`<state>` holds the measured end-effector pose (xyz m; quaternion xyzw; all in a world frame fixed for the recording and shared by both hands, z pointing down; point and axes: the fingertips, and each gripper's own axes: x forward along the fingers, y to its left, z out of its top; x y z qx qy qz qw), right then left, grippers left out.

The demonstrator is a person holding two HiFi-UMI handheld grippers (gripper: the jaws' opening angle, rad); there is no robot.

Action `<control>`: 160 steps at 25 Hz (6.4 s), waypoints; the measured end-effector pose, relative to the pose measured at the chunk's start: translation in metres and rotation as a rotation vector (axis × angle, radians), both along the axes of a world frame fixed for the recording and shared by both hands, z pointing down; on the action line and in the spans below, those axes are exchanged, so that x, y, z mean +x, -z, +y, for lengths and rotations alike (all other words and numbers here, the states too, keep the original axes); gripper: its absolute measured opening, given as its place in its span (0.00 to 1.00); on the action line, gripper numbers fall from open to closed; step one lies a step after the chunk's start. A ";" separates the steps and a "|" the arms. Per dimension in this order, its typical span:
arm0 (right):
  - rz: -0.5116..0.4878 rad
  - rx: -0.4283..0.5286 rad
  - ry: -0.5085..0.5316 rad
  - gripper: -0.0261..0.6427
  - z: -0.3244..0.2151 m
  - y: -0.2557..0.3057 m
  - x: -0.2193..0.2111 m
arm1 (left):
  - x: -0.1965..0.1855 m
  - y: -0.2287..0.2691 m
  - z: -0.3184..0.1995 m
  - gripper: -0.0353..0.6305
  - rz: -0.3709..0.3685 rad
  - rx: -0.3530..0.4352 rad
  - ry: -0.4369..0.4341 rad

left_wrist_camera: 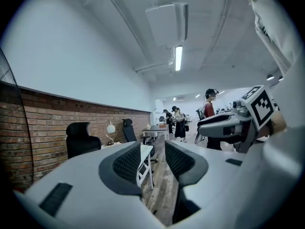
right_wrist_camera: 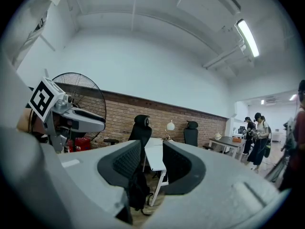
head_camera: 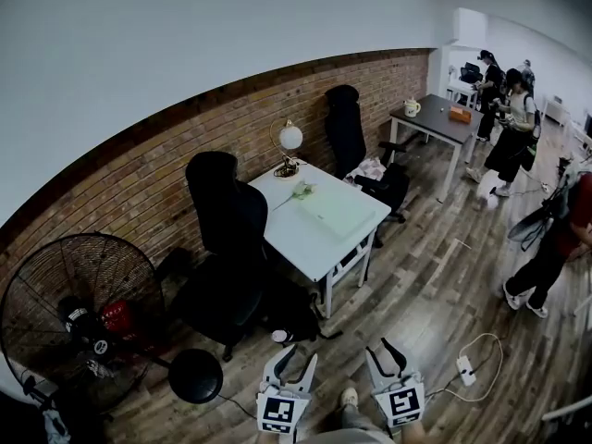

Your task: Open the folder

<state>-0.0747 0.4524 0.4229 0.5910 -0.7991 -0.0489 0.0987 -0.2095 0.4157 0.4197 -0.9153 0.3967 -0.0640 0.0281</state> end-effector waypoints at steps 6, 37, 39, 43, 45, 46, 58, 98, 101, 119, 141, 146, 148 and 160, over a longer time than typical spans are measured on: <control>-0.014 -0.016 0.021 0.23 -0.039 -0.004 0.025 | 0.024 -0.004 -0.038 0.28 -0.003 -0.036 0.031; -0.021 -0.012 0.129 0.23 -0.174 -0.004 0.121 | 0.114 -0.009 -0.160 0.26 -0.029 -0.051 0.151; -0.022 -0.013 0.129 0.23 -0.181 -0.005 0.122 | 0.116 -0.009 -0.167 0.26 -0.028 -0.040 0.150; -0.029 -0.025 0.126 0.23 -0.196 -0.005 0.123 | 0.117 -0.006 -0.183 0.26 -0.028 0.002 0.143; -0.015 -0.003 0.136 0.23 -0.204 -0.004 0.122 | 0.117 -0.006 -0.191 0.26 -0.022 0.005 0.146; -0.013 0.001 0.138 0.23 -0.208 -0.004 0.122 | 0.117 -0.006 -0.194 0.26 -0.020 0.005 0.147; -0.020 -0.016 0.126 0.23 -0.258 -0.006 0.123 | 0.120 -0.015 -0.244 0.26 -0.021 -0.043 0.144; 0.014 -0.109 0.033 0.23 -0.493 -0.028 0.126 | 0.129 -0.036 -0.498 0.24 -0.020 -0.131 0.040; 0.026 -0.115 0.023 0.23 -0.505 -0.030 0.127 | 0.130 -0.038 -0.512 0.24 -0.016 -0.135 0.028; 0.063 -0.180 -0.035 0.23 -0.545 -0.047 0.135 | 0.146 -0.071 -0.562 0.24 0.000 -0.211 -0.041; 0.122 -0.292 0.194 0.23 -0.595 -0.106 0.177 | 0.185 -0.142 -0.592 0.23 -0.031 -0.352 0.135; 0.126 -0.332 0.246 0.23 -0.605 -0.121 0.183 | 0.191 -0.157 -0.597 0.23 -0.035 -0.380 0.188; 0.137 -0.340 0.273 0.23 -0.609 -0.127 0.186 | 0.195 -0.164 -0.598 0.23 -0.035 -0.390 0.208; 0.266 -0.389 0.475 0.23 -0.625 -0.171 0.180 | 0.203 -0.208 -0.602 0.22 -0.031 -0.471 0.310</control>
